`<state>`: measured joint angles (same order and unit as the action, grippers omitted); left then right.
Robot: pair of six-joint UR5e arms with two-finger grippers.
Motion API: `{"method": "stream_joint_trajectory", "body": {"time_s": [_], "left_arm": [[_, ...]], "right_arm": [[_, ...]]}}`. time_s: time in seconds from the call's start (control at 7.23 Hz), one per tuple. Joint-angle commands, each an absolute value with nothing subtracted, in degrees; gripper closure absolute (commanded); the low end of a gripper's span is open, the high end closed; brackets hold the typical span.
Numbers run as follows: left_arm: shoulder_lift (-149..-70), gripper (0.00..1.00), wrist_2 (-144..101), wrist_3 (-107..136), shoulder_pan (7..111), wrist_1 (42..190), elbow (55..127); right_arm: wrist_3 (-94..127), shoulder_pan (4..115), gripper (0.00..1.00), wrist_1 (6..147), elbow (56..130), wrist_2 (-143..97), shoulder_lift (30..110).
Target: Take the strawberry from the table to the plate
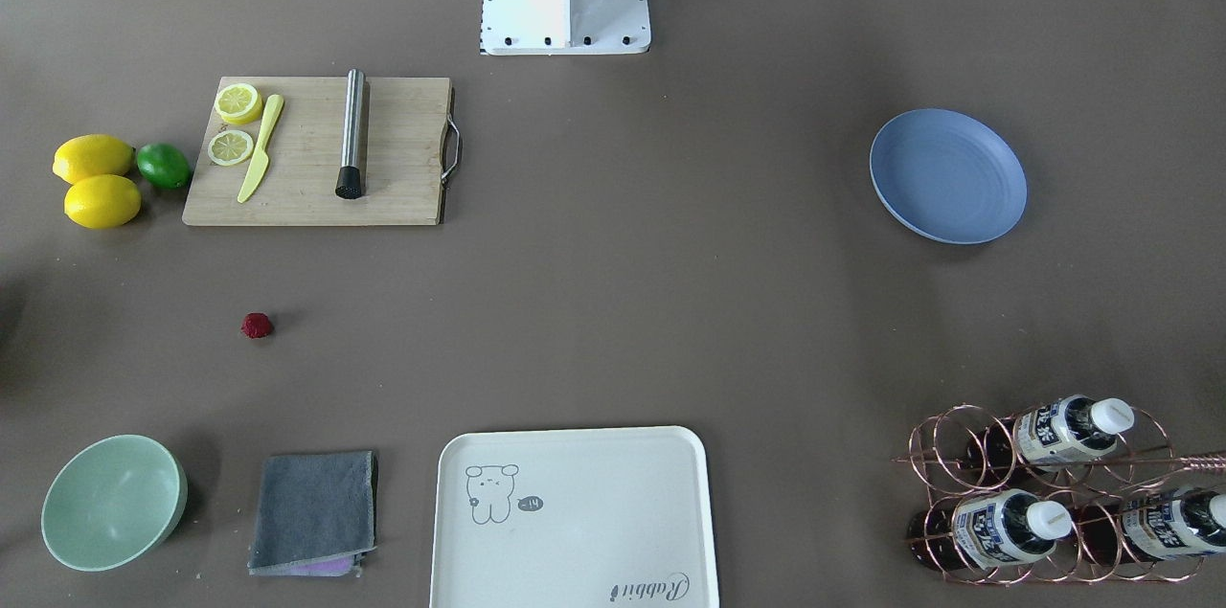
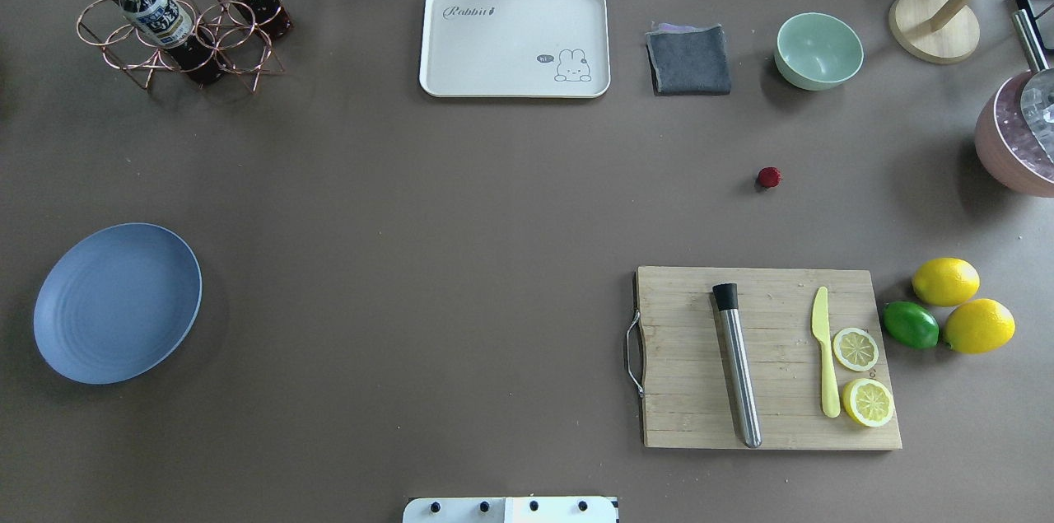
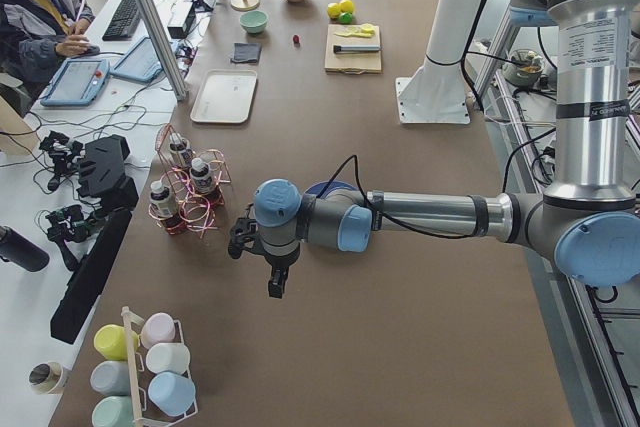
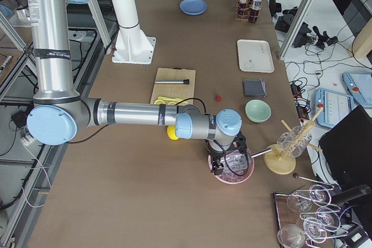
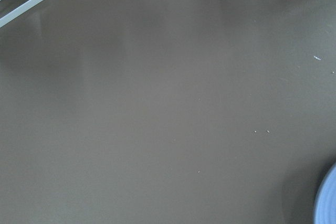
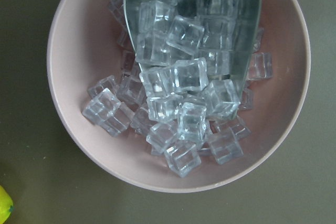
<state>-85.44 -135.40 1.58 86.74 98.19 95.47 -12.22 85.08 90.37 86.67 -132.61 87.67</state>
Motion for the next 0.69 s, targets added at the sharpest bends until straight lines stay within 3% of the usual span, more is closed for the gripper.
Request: {"method": "stream_joint_trajectory", "body": {"time_s": [0.0, 0.55], "left_arm": [[-85.2, 0.03, -135.3, 1.7, 86.8, 98.3, 95.5], [-85.4, 0.03, -135.4, 1.7, 86.4, 98.0, 95.7]], "right_arm": [[-12.2, 85.1, 0.0, 90.4, 87.0, -132.6, 87.7], [-12.1, 85.1, 0.0, 90.2, 87.1, -132.6, 87.6]]}}
